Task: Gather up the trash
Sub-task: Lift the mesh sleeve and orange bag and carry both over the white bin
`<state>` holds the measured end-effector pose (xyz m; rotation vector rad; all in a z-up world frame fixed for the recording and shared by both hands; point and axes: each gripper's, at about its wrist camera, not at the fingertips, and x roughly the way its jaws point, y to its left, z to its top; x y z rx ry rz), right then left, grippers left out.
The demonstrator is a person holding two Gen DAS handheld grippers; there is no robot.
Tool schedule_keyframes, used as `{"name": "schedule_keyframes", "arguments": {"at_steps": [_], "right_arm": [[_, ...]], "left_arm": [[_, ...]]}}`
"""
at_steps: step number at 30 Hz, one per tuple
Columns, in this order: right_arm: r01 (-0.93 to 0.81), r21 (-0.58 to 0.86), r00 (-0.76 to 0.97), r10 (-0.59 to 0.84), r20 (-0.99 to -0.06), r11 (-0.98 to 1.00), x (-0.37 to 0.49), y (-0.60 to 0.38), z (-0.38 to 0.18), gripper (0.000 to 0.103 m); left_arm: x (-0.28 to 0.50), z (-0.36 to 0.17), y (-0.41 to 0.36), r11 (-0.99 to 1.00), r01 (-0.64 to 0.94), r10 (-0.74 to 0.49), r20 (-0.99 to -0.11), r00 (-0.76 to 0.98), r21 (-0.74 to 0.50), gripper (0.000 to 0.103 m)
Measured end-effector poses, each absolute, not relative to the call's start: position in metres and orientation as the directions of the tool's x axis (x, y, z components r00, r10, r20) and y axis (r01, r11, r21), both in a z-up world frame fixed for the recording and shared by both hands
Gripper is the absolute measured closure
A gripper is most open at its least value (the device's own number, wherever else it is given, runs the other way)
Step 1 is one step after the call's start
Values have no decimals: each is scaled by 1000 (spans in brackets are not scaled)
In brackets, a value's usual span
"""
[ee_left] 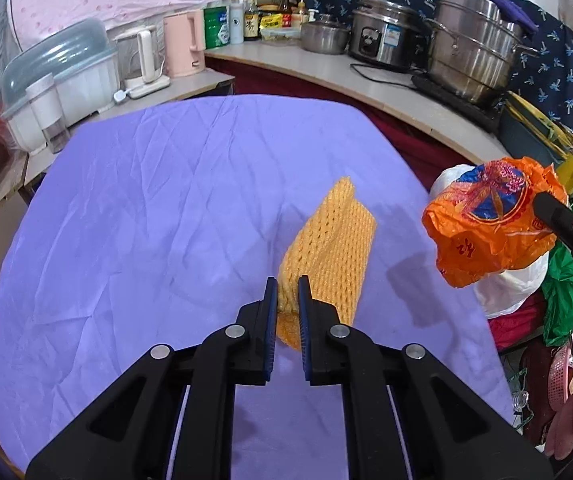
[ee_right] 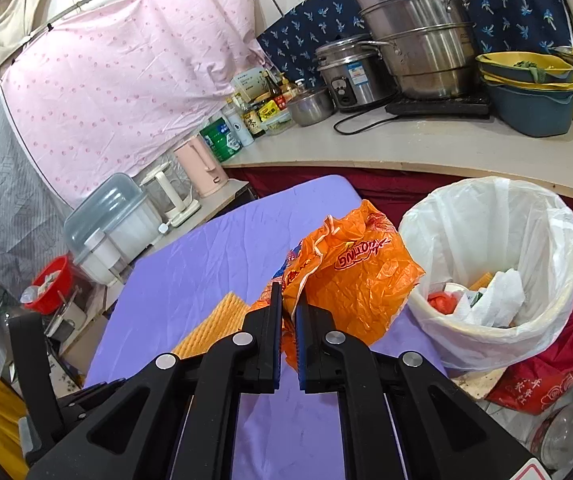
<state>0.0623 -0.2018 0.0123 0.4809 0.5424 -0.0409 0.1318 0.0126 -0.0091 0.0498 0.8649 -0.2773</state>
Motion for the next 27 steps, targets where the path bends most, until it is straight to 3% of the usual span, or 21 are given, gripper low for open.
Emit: {"name": "schedule_keyframes", "arguments": {"at_steps": [27], "right_arm": [[307, 434, 888, -91, -451, 847, -6, -316, 35, 97]], "left_arm": [[105, 58, -123, 892, 447, -375, -656, 654, -64, 93]]}}
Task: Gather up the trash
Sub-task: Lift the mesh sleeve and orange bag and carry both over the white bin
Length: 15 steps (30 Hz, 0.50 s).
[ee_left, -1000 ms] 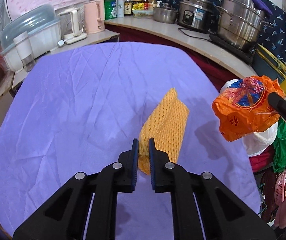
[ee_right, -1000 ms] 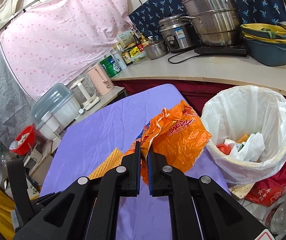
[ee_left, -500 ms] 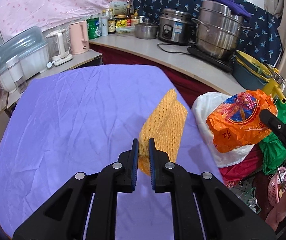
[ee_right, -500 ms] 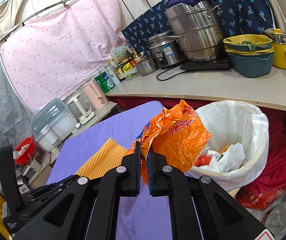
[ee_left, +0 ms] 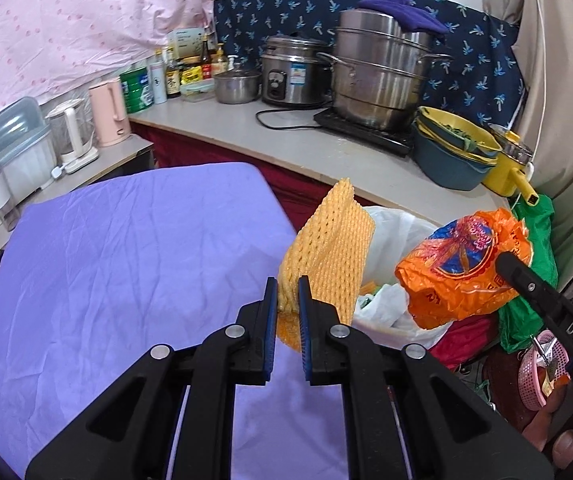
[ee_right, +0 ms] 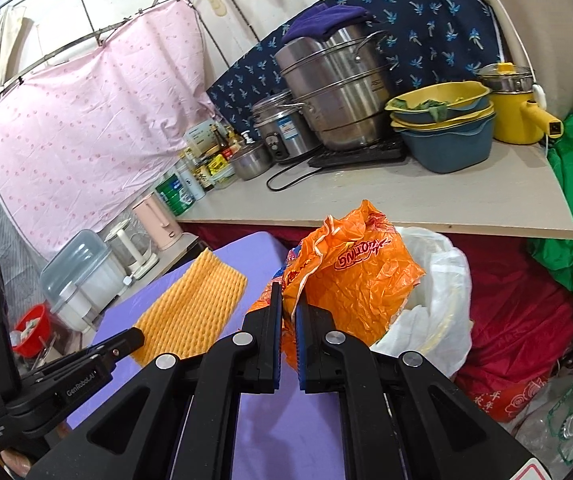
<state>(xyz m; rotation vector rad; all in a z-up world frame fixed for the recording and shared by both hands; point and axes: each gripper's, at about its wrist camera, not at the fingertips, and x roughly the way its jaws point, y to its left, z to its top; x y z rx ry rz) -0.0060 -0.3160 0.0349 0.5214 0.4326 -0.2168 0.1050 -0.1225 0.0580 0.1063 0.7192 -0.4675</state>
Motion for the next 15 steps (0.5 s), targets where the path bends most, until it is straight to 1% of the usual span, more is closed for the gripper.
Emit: {"name": "schedule_keyframes", "arguments": {"at_steps": [15], "right_arm": [[346, 442, 877, -119, -465, 828, -1, -360, 22, 97]], "left_arm": [[113, 45, -192, 864, 502, -392, -672, 628, -35, 93]]}}
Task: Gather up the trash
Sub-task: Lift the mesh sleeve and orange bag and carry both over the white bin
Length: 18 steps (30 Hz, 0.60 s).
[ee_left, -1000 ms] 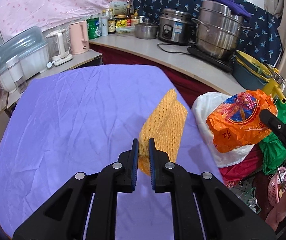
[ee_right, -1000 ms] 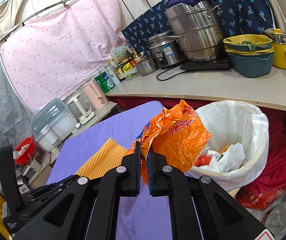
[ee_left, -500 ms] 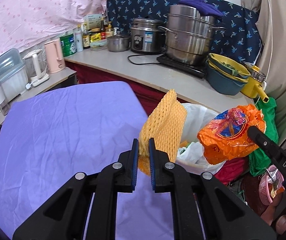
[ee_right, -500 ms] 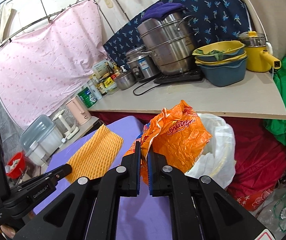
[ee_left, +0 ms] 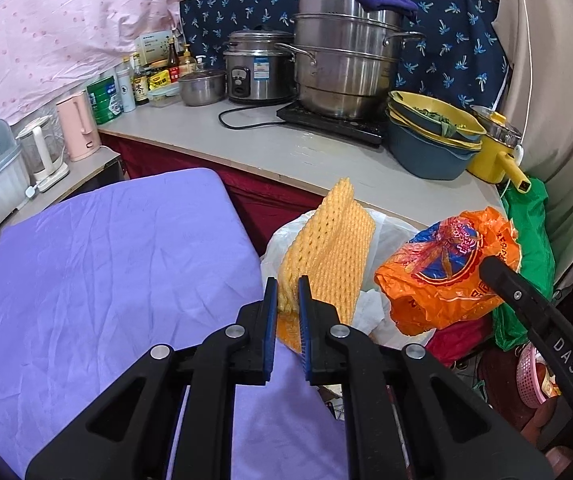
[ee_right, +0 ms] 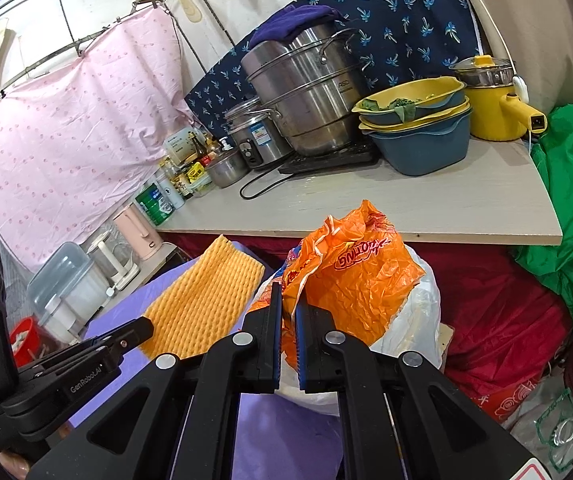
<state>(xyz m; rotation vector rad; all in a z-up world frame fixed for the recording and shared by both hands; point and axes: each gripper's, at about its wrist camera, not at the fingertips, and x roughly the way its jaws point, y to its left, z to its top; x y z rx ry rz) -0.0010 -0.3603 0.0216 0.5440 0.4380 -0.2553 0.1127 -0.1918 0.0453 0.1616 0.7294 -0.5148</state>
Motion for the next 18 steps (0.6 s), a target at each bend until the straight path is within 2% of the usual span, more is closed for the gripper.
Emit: {"name": "schedule_keyframes", "arguments": {"at_steps": [18], "right_arm": [[359, 439, 850, -94, -518, 824, 38, -382, -10, 97]], "left_arm": [[148, 14, -231, 872, 489, -352, -713, 606, -15, 93]]}}
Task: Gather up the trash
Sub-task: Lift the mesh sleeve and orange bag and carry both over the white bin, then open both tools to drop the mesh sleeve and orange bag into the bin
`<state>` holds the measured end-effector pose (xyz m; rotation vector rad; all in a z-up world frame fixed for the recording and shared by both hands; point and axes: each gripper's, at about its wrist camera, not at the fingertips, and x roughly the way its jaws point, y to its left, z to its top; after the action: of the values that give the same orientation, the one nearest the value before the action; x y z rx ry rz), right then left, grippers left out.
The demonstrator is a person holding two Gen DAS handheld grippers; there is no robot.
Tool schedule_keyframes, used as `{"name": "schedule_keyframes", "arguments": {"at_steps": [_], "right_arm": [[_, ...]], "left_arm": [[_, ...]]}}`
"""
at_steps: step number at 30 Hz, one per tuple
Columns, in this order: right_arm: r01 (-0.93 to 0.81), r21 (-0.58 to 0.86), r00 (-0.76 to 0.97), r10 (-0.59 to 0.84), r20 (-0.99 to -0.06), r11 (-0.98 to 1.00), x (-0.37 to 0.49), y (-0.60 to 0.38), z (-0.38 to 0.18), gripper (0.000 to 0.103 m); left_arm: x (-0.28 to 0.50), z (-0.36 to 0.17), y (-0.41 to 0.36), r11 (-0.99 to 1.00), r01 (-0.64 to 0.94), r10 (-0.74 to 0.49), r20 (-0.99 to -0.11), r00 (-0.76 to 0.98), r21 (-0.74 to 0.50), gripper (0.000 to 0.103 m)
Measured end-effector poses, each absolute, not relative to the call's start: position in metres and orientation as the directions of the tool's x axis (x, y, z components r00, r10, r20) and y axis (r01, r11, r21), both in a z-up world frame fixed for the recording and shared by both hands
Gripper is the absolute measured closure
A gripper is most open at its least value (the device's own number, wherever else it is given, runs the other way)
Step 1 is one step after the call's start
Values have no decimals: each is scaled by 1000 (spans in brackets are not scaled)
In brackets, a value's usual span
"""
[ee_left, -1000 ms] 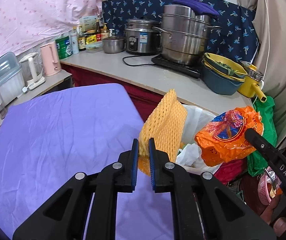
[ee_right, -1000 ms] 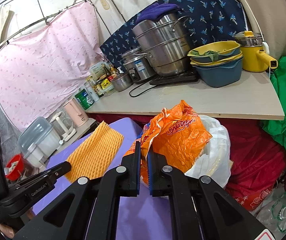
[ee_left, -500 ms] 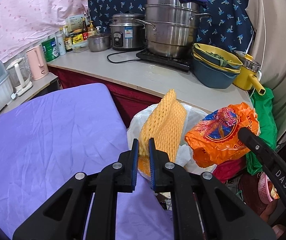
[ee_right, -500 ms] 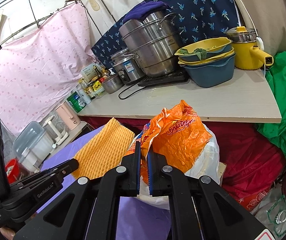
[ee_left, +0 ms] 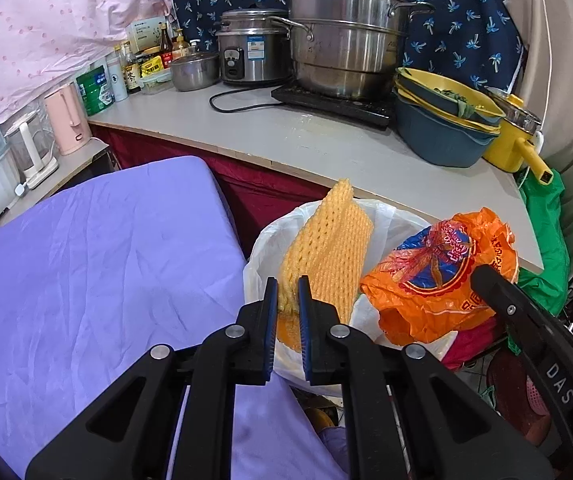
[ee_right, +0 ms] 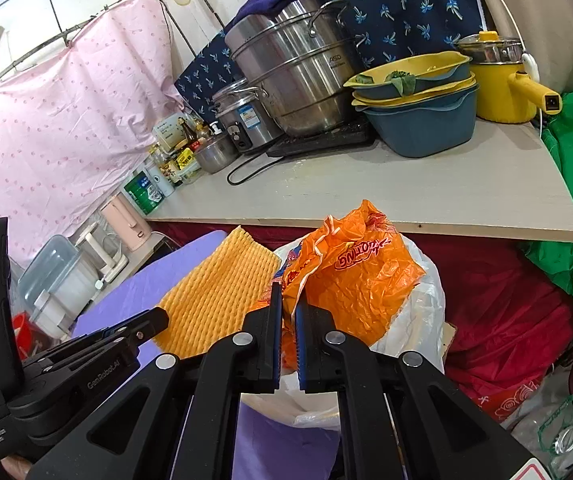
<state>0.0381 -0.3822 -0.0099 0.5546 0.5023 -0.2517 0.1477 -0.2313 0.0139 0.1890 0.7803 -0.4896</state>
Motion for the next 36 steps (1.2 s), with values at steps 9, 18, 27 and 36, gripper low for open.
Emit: {"name": "schedule_keyframes", "arguments": {"at_steps": [9, 18, 27, 36], "right_arm": [[366, 440, 831, -76, -551, 820, 54, -387, -28, 97], [392, 432, 805, -75, -589, 812, 63, -391, -47, 92], [413, 433, 808, -103, -580, 801, 58, -392, -44, 82], [407, 393, 815, -134, -564, 825, 44, -373, -20, 60]], "left_arm": [[164, -5, -244, 876, 482, -330, -739, 587, -10, 93], [175, -17, -252, 877, 480, -323, -748, 580, -7, 93], [176, -18, -248, 885, 466, -314, -745, 588, -5, 89], [164, 0, -225, 900, 436, -297, -720, 628, 10, 65]]}}
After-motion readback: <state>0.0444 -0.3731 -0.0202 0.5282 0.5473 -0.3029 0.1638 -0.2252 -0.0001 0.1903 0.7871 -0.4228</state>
